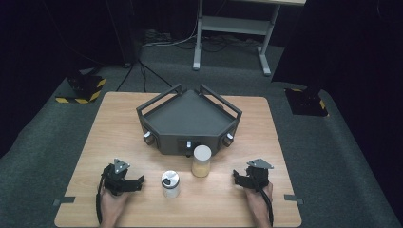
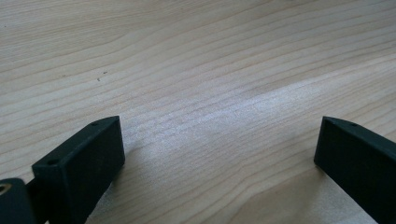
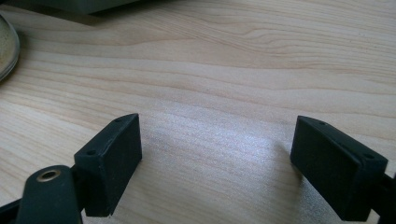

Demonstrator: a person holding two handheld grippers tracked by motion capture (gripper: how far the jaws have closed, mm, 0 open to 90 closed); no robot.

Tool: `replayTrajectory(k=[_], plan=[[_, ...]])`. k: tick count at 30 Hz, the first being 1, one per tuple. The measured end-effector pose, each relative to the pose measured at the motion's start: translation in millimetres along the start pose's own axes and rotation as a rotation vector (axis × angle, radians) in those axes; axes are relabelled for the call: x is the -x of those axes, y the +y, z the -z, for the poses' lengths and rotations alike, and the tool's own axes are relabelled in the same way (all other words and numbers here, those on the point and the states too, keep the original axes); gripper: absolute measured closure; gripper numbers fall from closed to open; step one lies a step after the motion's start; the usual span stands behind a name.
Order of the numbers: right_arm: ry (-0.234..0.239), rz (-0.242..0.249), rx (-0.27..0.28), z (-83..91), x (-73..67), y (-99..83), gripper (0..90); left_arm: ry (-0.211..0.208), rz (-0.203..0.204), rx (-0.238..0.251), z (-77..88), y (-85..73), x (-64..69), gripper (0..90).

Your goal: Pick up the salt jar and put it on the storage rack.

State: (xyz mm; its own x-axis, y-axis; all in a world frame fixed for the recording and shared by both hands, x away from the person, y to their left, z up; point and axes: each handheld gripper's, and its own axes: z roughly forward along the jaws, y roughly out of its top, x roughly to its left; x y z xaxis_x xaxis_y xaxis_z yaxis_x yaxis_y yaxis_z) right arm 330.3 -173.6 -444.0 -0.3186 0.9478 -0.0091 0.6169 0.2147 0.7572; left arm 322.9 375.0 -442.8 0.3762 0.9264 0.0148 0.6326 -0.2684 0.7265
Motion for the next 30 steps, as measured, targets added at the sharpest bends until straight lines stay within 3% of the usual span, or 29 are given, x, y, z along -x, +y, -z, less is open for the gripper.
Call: replayTrajectory(k=[11,23,30], plan=[[0.001,0.002,-0.001,-0.2,0.3,0.2,15.7,-0.003,0.004,-0.004,-0.3,0.9,-0.2,1.2],[-0.005,-0.003,-0.024,-2.2,-0.6,4.5,5.1,-0.018,-0.012,-0.005,-0.1,0.8,-3.9,0.4],[-0.008,-0.002,-0.028,-2.7,-1.1,5.2,4.1,-0.046,-0.025,-0.024,1.7,4.8,-8.6,0.5]])
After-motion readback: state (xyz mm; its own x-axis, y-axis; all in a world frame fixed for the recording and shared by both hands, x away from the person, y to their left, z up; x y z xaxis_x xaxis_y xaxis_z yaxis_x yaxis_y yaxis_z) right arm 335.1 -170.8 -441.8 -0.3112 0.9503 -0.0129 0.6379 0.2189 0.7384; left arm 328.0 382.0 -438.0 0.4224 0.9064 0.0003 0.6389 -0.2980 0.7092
